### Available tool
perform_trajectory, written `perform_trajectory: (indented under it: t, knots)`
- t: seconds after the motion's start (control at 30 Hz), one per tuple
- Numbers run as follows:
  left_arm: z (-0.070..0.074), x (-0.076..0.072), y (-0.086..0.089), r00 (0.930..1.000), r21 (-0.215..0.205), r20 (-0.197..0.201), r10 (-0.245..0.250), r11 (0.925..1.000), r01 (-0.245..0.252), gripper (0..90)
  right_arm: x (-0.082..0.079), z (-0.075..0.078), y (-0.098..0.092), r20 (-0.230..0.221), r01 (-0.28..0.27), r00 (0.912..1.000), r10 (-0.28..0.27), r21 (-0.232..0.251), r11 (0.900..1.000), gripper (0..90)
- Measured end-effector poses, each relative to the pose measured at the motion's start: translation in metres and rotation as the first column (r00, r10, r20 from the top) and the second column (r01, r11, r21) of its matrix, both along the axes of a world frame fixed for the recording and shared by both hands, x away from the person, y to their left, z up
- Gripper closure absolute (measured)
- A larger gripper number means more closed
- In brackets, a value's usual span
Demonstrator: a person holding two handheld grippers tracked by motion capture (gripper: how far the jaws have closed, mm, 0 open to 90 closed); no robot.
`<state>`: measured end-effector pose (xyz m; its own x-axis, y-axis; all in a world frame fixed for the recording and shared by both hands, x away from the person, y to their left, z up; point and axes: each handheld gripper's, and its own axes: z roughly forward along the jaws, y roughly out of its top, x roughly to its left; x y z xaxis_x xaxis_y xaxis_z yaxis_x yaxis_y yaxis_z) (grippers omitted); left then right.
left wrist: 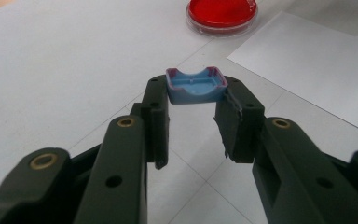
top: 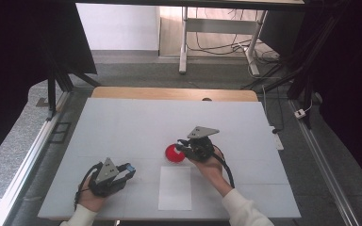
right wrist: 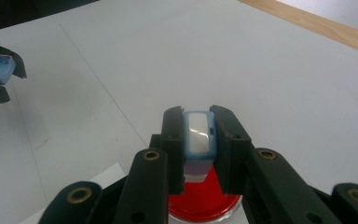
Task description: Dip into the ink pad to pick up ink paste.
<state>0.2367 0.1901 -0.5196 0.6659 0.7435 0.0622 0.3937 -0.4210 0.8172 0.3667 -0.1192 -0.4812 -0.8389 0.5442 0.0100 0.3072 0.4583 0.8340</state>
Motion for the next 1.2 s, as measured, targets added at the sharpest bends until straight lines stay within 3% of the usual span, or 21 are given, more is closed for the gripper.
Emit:
perform_trajectory:
  t: [0.6, 1.2]
  knots:
    - [0.000, 0.000, 0.001, 1.0000, -0.002, 0.001, 0.002, 1.0000, -0.002, 65.2, 0.007, -0.009, 0.017, -0.003, -0.016, 0.9999, 0.015, -0.091, 0.996, 75.0]
    - [0.000, 0.000, 0.002, 1.0000, -0.001, -0.001, -0.001, 1.0000, 0.001, 65.2, 0.009, -0.015, 0.023, -0.009, -0.015, 0.9999, 0.014, -0.135, 0.991, 75.0]
